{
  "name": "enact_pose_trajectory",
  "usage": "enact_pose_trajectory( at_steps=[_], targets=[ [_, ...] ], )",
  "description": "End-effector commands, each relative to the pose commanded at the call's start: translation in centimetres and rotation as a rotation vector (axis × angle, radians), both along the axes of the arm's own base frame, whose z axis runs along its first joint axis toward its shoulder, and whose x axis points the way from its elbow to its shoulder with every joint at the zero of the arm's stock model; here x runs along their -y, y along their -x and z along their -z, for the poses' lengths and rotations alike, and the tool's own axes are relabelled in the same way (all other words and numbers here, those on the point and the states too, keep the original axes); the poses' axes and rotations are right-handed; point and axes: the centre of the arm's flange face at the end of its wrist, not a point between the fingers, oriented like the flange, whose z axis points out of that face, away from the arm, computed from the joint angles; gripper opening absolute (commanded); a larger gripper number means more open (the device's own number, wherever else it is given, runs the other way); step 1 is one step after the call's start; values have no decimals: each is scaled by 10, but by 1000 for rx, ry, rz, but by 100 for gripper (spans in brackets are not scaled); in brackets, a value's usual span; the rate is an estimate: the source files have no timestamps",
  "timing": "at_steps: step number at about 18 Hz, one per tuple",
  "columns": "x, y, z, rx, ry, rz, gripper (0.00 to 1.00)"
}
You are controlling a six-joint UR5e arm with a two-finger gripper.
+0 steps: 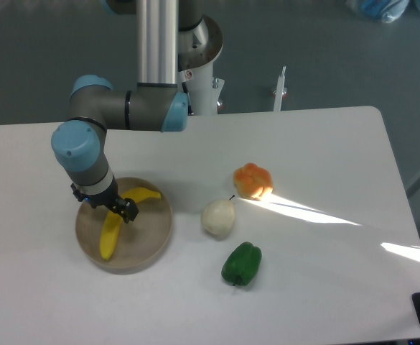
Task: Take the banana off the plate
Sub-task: 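Lower the gripper onto the banana's stem end and close it, then hold the banana in the closed gripper on the plate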
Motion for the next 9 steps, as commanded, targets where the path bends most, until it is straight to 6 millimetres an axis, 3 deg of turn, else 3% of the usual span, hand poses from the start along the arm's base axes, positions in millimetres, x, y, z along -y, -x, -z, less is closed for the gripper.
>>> enact_pose_trajectory(
  at_steps=[4,9],
  targets=[
    [-1,1,-1,1,-5,3,39],
    [-1,4,-3,0,-9,8,36]
  ],
)
